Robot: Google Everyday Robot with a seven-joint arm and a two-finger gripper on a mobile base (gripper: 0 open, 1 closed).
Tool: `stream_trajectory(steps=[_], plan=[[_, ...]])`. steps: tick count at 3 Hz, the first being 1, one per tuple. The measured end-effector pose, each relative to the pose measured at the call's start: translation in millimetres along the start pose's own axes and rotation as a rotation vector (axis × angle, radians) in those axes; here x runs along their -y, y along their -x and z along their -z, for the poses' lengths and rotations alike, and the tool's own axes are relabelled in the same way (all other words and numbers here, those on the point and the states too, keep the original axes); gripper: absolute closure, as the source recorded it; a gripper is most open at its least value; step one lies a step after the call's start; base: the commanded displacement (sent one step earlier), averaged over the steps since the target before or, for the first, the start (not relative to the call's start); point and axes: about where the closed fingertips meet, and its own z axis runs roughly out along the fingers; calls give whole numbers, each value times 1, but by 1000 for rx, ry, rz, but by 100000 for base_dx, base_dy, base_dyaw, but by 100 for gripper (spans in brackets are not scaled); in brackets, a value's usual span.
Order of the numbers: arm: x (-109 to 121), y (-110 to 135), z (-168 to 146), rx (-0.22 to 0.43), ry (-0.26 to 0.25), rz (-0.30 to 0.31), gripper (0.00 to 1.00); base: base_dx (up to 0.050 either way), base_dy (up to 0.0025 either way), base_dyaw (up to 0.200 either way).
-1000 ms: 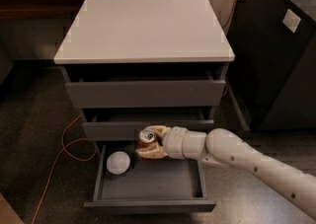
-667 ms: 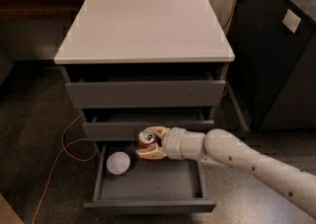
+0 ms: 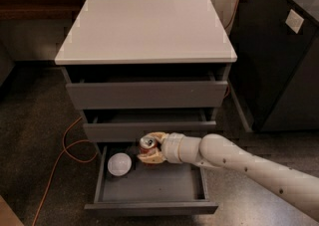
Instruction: Place coke can into bottom drawer
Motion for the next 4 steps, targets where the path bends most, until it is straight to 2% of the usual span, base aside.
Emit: stream_trajectory(steps=[2,4], plan=[[7,-44,-12,25,-71,14,100,0,0,0],[20,-110,-23,39,-143,2,100,0,0,0]])
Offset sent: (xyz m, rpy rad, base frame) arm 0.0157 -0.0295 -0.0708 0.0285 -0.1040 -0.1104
